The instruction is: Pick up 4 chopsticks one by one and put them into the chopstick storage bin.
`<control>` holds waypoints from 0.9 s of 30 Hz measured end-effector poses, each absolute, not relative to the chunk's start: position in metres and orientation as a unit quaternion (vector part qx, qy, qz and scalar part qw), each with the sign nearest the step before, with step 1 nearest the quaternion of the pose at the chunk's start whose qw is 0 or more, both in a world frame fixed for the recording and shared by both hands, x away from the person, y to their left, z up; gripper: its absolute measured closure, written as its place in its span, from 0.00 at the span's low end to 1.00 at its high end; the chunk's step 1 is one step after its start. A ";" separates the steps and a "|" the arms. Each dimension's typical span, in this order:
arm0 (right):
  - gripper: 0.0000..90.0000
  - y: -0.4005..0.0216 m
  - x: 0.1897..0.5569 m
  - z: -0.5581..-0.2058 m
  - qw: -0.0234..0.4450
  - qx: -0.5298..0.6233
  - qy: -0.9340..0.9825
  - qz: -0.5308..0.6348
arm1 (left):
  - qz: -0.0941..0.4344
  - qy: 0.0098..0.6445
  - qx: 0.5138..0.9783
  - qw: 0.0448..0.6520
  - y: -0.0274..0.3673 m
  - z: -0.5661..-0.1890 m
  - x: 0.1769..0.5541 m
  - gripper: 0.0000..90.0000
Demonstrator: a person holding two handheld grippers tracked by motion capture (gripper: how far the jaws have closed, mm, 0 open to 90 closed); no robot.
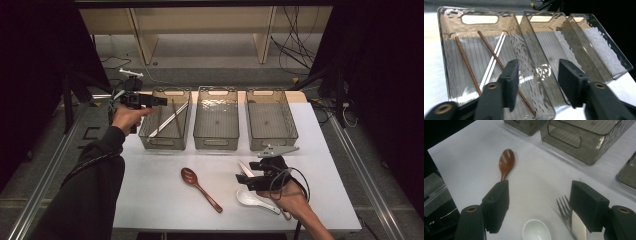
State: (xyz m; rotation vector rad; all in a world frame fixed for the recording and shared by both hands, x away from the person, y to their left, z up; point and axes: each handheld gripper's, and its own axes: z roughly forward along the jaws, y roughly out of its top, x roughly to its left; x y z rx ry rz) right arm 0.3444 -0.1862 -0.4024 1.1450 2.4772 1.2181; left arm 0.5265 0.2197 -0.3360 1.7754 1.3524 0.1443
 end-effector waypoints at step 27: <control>0.35 -0.199 0.350 -0.408 0.085 0.403 0.829 0.378 | 0.039 0.450 0.746 0.489 0.205 -0.381 0.425 0.24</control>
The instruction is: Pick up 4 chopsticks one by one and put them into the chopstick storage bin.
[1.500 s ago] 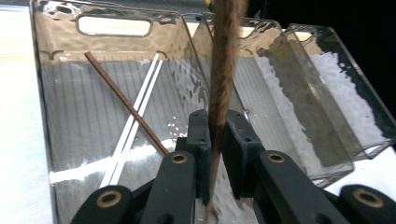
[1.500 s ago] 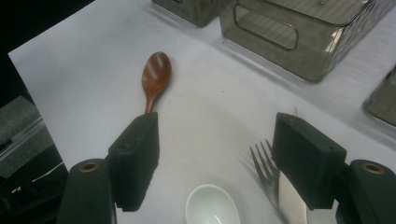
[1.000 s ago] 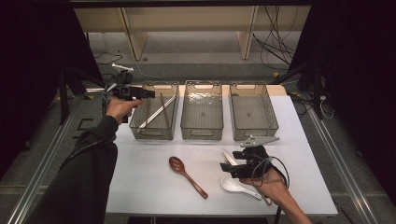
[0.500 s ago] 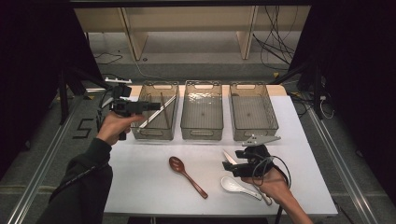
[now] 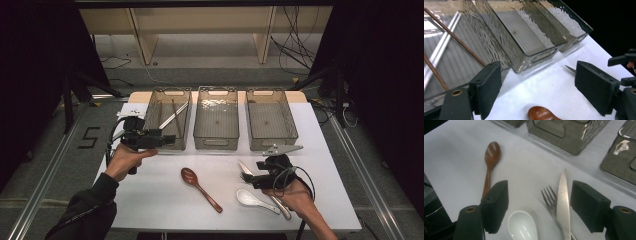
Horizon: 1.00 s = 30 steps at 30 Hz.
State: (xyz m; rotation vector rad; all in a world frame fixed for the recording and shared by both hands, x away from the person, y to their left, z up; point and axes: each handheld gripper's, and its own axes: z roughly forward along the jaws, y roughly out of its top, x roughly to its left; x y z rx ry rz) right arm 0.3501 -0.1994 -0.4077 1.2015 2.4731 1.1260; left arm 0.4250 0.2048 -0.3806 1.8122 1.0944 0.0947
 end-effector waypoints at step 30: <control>0.33 -0.200 0.348 -0.420 0.053 0.387 0.854 0.344 | 0.074 0.405 0.754 0.512 0.206 -0.395 0.374 0.18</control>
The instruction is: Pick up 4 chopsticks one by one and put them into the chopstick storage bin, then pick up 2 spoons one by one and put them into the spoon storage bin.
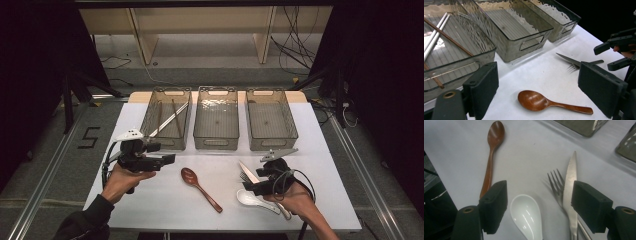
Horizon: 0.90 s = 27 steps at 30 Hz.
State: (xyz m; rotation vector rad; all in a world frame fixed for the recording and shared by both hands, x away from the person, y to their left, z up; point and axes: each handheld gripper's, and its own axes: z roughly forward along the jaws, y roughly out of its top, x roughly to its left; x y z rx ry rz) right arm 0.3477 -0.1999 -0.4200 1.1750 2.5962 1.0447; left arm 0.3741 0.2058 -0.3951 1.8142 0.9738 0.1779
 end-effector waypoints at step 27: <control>0.41 -0.192 0.349 -0.439 0.009 0.356 0.903 0.242 | 0.101 0.384 0.771 0.498 0.200 -0.405 0.345 0.18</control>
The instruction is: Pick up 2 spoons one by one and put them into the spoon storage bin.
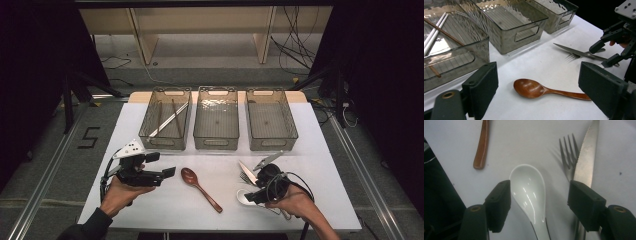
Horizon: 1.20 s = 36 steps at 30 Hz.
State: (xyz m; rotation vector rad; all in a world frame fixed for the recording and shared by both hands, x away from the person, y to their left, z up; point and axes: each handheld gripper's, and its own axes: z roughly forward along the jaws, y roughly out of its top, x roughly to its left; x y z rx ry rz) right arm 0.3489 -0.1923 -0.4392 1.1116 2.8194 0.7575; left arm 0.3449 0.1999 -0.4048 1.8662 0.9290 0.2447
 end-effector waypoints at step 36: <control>0.82 -0.187 0.330 -0.457 0.023 0.289 0.951 0.107 | 0.108 0.384 0.776 0.488 0.203 -0.412 0.344 0.18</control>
